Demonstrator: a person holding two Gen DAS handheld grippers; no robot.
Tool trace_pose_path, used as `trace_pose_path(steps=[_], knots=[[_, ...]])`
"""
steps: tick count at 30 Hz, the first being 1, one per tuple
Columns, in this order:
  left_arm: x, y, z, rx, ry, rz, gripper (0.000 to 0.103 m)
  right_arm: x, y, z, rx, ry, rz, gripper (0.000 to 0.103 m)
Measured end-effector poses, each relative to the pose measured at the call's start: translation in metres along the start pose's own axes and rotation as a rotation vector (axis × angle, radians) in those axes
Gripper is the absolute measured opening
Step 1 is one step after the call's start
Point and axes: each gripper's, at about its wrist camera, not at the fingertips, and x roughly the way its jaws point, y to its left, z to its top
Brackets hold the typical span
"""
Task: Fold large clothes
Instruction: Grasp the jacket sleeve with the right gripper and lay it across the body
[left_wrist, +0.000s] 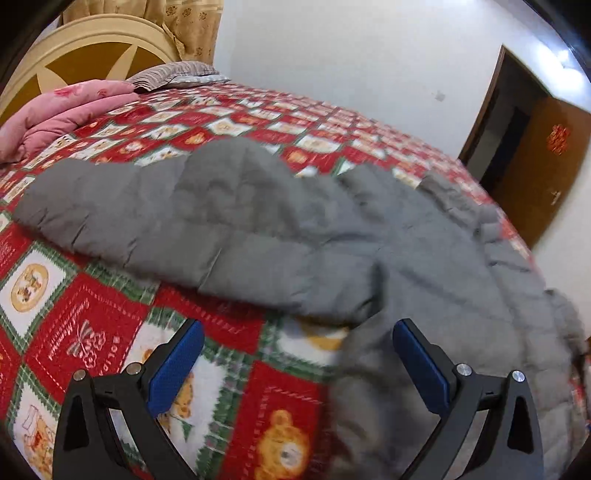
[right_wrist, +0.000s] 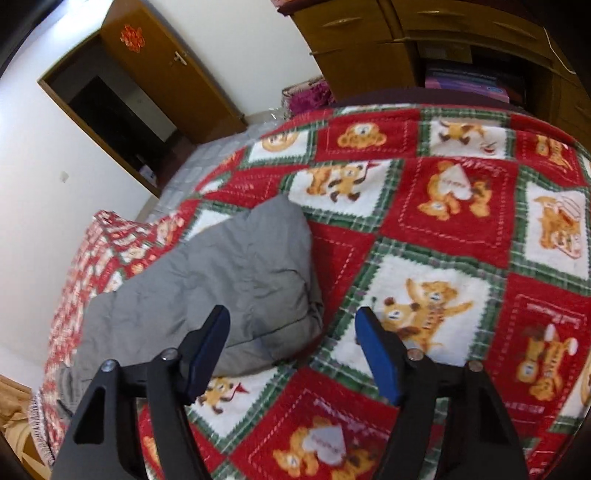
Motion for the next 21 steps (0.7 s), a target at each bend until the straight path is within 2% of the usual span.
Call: trace_pose_path(steps=[1,3,4,8,10,14,16,18,21], knots=[[0.005,0.002,-0.004,-0.001,0.009,0.003,0.102,0.001,0.002,0.000,-0.020,-0.020,-0.012,0.070],[0.003,0.001,-0.005,0.011,-0.017,0.003,0.102,0.008,0.012,0.002,-0.108,-0.029,-0.086,0.053],[0.004,-0.001,-0.006,0.018,-0.015,0.011,0.102,0.013,0.012,0.004,-0.132,-0.026,-0.100,0.034],[0.006,-0.003,-0.009,0.042,-0.016,0.036,0.102,0.011,0.023,0.005,-0.236,-0.030,-0.166,0.014],[0.007,-0.004,-0.011,0.049,-0.016,0.041,0.102,-0.006,0.040,0.007,-0.316,-0.086,-0.194,0.013],[0.006,0.003,-0.010,0.032,-0.028,0.011,0.102,-0.071,0.095,0.004,-0.491,-0.271,-0.159,0.012],[0.005,0.006,-0.011,0.016,-0.036,-0.013,0.102,-0.099,0.134,-0.008,-0.595,-0.334,-0.113,0.012],[0.004,0.009,-0.011,0.005,-0.042,-0.030,0.102,-0.137,0.185,-0.036,-0.729,-0.391,-0.027,0.012],[0.003,0.011,-0.011,-0.007,-0.050,-0.049,0.102,-0.170,0.243,-0.085,-0.866,-0.411,0.109,0.012]])
